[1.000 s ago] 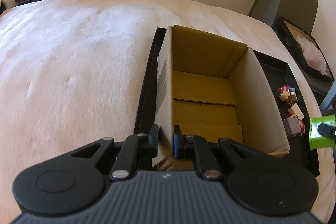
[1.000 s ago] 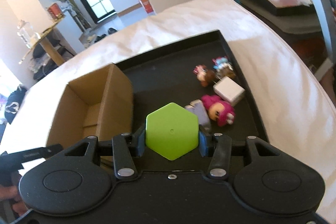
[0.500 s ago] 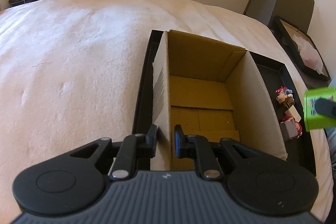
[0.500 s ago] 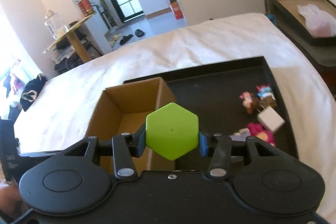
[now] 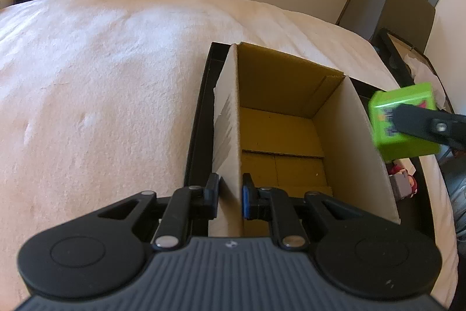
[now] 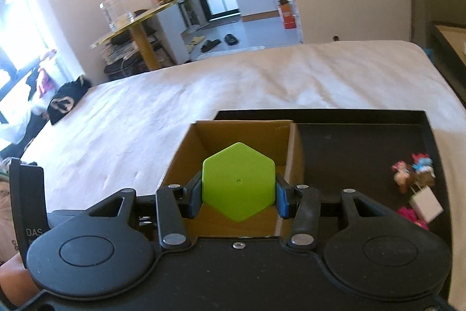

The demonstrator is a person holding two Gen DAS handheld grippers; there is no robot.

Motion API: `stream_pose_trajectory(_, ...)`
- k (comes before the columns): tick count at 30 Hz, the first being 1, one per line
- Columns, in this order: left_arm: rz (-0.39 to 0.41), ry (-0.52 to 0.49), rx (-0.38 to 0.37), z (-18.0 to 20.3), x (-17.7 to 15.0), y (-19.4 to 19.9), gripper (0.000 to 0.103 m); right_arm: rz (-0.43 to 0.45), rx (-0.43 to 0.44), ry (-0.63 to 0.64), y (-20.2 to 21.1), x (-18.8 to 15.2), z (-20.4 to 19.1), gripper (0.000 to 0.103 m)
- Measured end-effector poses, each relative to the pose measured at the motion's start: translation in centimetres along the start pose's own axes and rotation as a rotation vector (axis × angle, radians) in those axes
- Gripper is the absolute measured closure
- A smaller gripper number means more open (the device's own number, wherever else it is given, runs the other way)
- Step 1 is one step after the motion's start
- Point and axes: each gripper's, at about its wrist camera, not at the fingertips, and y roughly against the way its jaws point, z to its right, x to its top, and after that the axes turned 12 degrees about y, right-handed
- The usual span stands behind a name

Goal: Organize rigid objects
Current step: 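Lift the green block with the right gripper and carry it over the box, then open the right gripper to drop the green block into the box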

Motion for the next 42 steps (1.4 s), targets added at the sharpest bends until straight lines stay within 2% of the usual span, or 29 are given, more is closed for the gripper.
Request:
stream_pose_trajectory(14, 0.002, 0.048, -0.018, -0.5, 0.2, -0.1, 0.088, -0.075, 0.037, 0.087, -4.3, 0.4, -2.7, 0.056)
stream_pose_trajectory(21, 0.001, 0.094, -0.033, -1.2, 0.4, -0.2, 0.088, -0.073, 0.025, 0.135, -5.9, 1.4, -3.6, 0.056)
stream_pose_trajectory(22, 0.004, 0.095, -0.031, -1.3, 0.4, -0.2, 0.088, -0.061, 0.024, 0.141, -5.9, 1.6, -3.7, 0.054)
stream_pose_trajectory(23, 0.006, 0.096, -0.03, -1.3, 0.5, -0.2, 0.088, -0.048, 0.019, 0.149, -5.9, 1.8, -3.7, 0.046)
stream_pose_trajectory(25, 0.005, 0.101, -0.027, -1.3, 0.5, -0.3, 0.088, -0.032, 0.008, 0.162, -5.6, 1.9, -3.7, 0.031)
stream_pose_trajectory(31, 0.006, 0.1, -0.019, -1.0, 0.6, -0.2, 0.088, -0.042, -0.002, 0.155, -3.4, 1.7, -3.0, 0.031)
stream_pose_trajectory(37, 0.018, 0.076, 0.014, -0.2, 0.6, 0.5, 0.088, -0.033, -0.026, 0.089, -0.6, 1.0, -1.2, 0.031)
stream_pose_trajectory(42, 0.017, 0.058, 0.019, 0.2, 0.7, 1.0, 0.088, -0.008, -0.046, 0.005, 1.8, -0.1, 1.3, 0.026)
